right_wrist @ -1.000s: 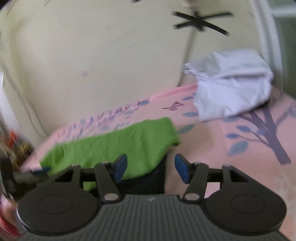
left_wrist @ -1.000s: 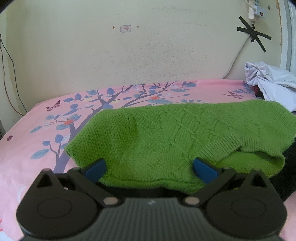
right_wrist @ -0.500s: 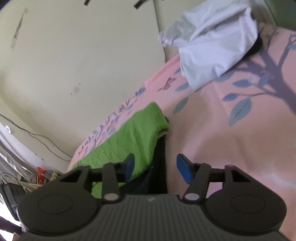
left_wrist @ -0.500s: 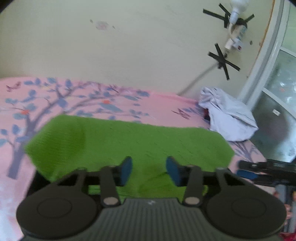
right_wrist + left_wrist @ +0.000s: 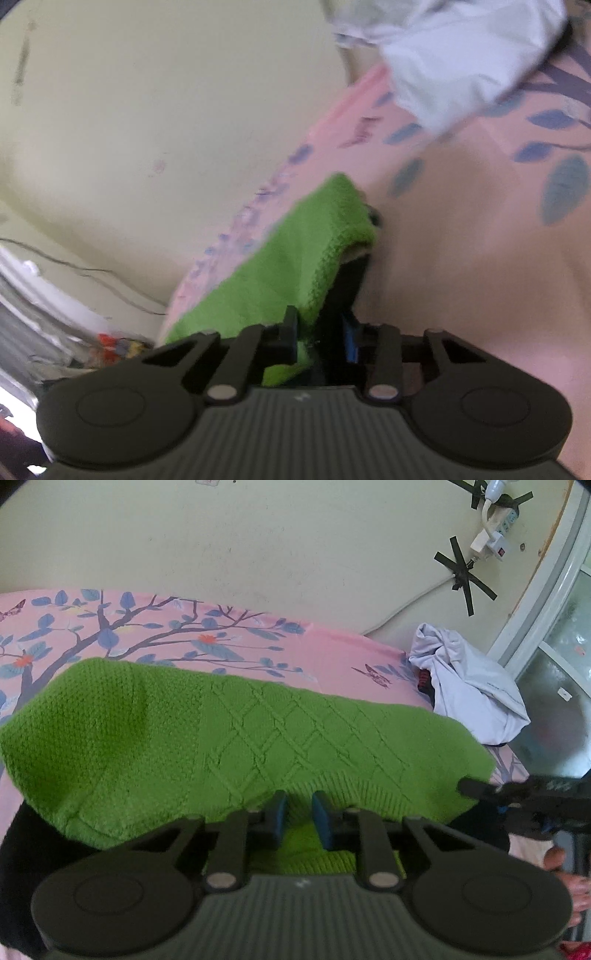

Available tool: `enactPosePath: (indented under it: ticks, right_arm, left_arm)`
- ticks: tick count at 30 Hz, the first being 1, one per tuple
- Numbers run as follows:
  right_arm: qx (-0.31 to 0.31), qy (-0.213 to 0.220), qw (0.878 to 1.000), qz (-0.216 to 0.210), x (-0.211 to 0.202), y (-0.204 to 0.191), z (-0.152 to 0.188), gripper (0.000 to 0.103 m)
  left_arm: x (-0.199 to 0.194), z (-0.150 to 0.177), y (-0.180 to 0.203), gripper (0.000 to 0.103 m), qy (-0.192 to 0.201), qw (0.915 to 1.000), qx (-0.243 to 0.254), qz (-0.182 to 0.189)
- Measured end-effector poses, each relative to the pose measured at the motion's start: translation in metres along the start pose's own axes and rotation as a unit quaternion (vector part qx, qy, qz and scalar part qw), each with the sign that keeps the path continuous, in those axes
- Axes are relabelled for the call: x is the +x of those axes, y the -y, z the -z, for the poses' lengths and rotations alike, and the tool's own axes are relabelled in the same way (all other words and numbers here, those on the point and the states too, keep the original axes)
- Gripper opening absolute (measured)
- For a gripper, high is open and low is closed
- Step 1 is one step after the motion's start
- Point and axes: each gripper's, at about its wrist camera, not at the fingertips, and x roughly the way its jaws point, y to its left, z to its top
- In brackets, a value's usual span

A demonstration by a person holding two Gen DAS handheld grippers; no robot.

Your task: Fold small clothes

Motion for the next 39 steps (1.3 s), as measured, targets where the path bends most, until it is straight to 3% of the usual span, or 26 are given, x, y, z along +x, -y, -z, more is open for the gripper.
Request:
enactPosePath:
  ticks: [8, 14, 20, 23, 25, 27, 28, 30, 33, 35, 37, 39]
  right_arm:
    - [-0.144, -0.008, 0.988, -0.063, 0.007, -0.110, 0.008, 0.028]
    - [-0.218, -0.056, 0.971, -0.078, 0.059, -0.171, 0.031, 0.026]
    - [-0.264, -0.124, 0.952, -0.088, 0.124, -0.214, 0.067, 0.024]
    - [-0.274, -0.164, 0.945, -0.079, 0.162, -0.226, 0.087, 0.019]
    - [-0.282, -0.189, 0.939, -0.056, 0.191, -0.224, 0.099, 0.024]
    - [-0.266, -0.197, 0.941, -0.072, 0.203, -0.216, 0.101, 0.027]
    - [-0.252, -0.205, 0.942, -0.084, 0.200, -0.214, 0.098, 0.041]
    - [-0.242, -0.218, 0.936, -0.133, 0.184, -0.212, 0.093, 0.058]
    - [-0.255, -0.204, 0.931, -0.164, 0.144, -0.203, 0.083, 0.056]
    - [-0.262, -0.166, 0.936, -0.164, 0.117, -0.195, 0.069, 0.055]
    - [-0.272, -0.114, 0.946, -0.135, 0.100, -0.192, 0.052, 0.056]
    - [-0.263, -0.085, 0.955, -0.104, 0.097, -0.189, 0.034, 0.049]
  left_arm:
    - [-0.014, -0.001, -0.008, 0.018, 0.005, 0.9998, -0.013, 0.016]
    - [-0.084, -0.003, -0.053, 0.022, 0.089, 0.9943, -0.059, 0.004]
    - [-0.147, 0.001, -0.097, 0.023, 0.154, 0.9812, -0.112, -0.033]
    - [-0.164, 0.003, -0.111, 0.034, 0.172, 0.9751, -0.134, -0.045]
    - [-0.168, 0.005, -0.118, 0.038, 0.174, 0.9734, -0.141, -0.049]
    - [-0.167, 0.004, -0.121, 0.040, 0.167, 0.9738, -0.146, -0.048]
    - [-0.167, 0.004, -0.121, 0.045, 0.164, 0.9744, -0.146, -0.047]
    - [-0.163, 0.003, -0.118, 0.052, 0.162, 0.9758, -0.141, -0.044]
    - [-0.159, 0.000, -0.106, 0.058, 0.161, 0.9785, -0.125, -0.031]
    - [-0.154, -0.002, -0.096, 0.062, 0.159, 0.9806, -0.112, -0.021]
    - [-0.146, -0.002, -0.083, 0.062, 0.154, 0.9832, -0.096, -0.021]
    - [-0.133, -0.002, -0.070, 0.062, 0.142, 0.9863, -0.076, -0.037]
